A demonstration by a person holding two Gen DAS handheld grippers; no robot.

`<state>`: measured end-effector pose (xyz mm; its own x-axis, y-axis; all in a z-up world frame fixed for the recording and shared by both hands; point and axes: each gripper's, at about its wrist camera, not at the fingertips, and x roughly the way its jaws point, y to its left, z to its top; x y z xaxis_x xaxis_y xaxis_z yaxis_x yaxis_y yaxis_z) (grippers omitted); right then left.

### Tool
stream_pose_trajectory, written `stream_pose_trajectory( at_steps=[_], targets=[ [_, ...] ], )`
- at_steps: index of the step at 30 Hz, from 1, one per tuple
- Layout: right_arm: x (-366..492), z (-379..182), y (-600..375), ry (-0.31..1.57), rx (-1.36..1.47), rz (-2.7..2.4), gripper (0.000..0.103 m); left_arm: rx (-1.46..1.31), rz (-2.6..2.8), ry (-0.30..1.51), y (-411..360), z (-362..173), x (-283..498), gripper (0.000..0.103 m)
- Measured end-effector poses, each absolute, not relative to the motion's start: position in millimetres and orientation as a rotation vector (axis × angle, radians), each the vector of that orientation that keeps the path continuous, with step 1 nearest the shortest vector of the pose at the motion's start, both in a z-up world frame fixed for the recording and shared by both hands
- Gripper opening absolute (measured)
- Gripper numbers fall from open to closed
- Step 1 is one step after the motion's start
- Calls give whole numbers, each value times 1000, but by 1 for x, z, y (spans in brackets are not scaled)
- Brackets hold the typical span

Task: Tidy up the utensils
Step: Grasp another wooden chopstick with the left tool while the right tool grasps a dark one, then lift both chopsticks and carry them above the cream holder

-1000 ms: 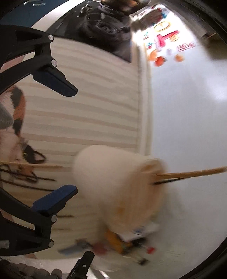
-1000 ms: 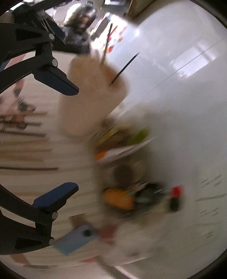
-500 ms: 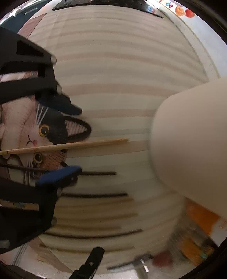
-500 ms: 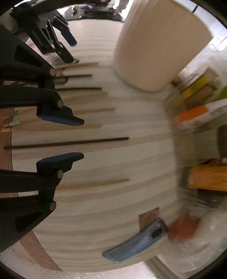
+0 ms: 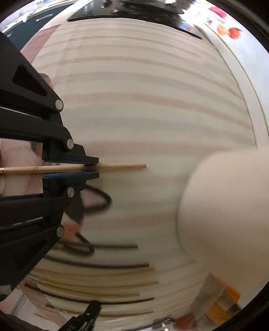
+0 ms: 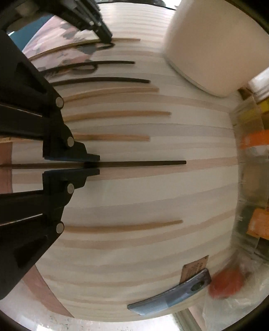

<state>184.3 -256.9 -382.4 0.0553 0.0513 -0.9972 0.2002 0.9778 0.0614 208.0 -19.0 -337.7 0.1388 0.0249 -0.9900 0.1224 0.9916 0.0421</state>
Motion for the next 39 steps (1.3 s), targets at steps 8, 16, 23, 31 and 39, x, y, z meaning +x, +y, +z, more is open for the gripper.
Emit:
stream_pose_trajectory(
  at_steps=[8,16,23,31,39],
  targets=[
    [172,-391,-254,1591,185,-103,6,84,-90,1480,5,-340,199,5],
    [181,-400,-248,1659,125,-99,6,94,-86,1501,14,-339,202,5],
    [191,-388,-247,1662,115,-101,6,104,-78,1490,0,-340,207,5],
    [178,-380,-237,1604,122,-141,6,113,-87,1468,4,-338,196,4],
    [152,-364,-246,1527,217,-119,6,74,-119,1452,3,-320,174,4]
  ],
)
